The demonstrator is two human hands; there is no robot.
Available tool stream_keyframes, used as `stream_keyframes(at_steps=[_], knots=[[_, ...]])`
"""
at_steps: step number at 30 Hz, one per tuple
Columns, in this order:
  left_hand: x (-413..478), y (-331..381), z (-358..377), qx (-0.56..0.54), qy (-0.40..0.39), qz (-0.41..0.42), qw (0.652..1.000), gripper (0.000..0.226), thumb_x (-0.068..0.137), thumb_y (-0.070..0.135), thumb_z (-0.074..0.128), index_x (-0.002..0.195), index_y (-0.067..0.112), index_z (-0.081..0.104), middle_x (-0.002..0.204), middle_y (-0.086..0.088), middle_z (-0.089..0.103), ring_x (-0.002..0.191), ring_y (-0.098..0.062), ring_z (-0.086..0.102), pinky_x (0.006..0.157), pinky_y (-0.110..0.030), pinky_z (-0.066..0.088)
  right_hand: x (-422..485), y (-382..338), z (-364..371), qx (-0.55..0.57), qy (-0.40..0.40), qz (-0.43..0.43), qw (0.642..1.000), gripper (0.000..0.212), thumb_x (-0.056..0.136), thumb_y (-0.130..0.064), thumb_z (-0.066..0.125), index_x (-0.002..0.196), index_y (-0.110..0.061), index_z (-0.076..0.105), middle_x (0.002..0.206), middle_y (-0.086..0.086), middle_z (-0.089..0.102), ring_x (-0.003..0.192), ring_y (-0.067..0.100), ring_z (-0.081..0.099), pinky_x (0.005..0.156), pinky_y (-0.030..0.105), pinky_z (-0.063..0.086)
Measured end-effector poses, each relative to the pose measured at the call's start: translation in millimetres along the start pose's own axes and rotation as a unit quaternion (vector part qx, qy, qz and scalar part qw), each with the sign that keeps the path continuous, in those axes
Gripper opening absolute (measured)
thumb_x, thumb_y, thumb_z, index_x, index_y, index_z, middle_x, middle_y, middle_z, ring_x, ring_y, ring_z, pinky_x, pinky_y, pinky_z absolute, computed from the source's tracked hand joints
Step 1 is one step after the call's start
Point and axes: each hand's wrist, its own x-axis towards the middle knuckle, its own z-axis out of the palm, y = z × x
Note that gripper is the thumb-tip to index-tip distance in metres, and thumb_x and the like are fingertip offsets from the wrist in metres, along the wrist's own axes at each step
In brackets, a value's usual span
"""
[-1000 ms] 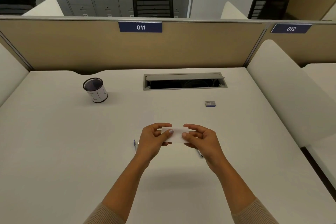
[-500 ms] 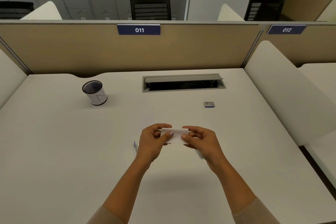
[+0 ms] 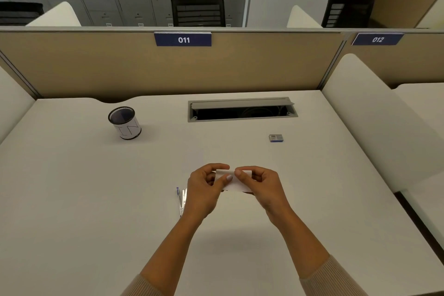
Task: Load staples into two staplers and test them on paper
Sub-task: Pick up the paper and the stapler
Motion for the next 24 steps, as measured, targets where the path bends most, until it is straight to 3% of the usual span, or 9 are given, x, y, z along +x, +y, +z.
stream_keyframes(at_steps=[7,12,19,24], knots=[[-1,-1,0,0.013,-0.001,0.003,1.0,0.023,0.084,0.012,0.074,0.106,0.017,0.071,0.082,-0.008,0.073,0.072,-0.017,0.068,0.061,-0.019,0.054,3,7,2,-0.036,0.024,-0.019,0.999,0.008,0.082,-0.028,0.076,0.075,-0.032,0.076,0.081,-0.012,0.074,0.08,0.007,0.069,0.069,0.022,0.056],[0,-5,0,0.02,-0.033,-0.007,0.999,0.012,0.089,0.025,0.069,0.096,0.018,0.075,0.089,0.002,0.075,0.081,-0.011,0.07,0.063,-0.017,0.052,3,11,-1,-0.044,0.021,-0.019,0.999,0.005,0.083,-0.027,0.075,0.079,-0.027,0.078,0.082,-0.008,0.075,0.078,0.006,0.068,0.066,0.021,0.054],[3,-18,6,0.087,0.014,-0.003,0.996,0.018,0.09,0.03,0.067,0.08,0.018,0.077,0.07,0.007,0.072,0.062,0.0,0.062,0.054,-0.008,0.042,3,22,-5,-0.034,0.01,0.029,0.999,0.01,0.087,-0.027,0.071,0.081,-0.026,0.078,0.084,-0.004,0.076,0.08,0.009,0.068,0.074,0.033,0.055],[6,-28,0,0.115,-0.051,-0.04,0.991,0.027,0.095,0.028,0.06,0.079,0.013,0.075,0.067,0.004,0.065,0.059,-0.001,0.054,0.056,-0.014,0.041,7,36,-9,-0.051,0.008,0.034,0.998,0.012,0.09,-0.026,0.068,0.084,-0.024,0.078,0.083,-0.007,0.075,0.08,0.006,0.068,0.072,0.027,0.056]])
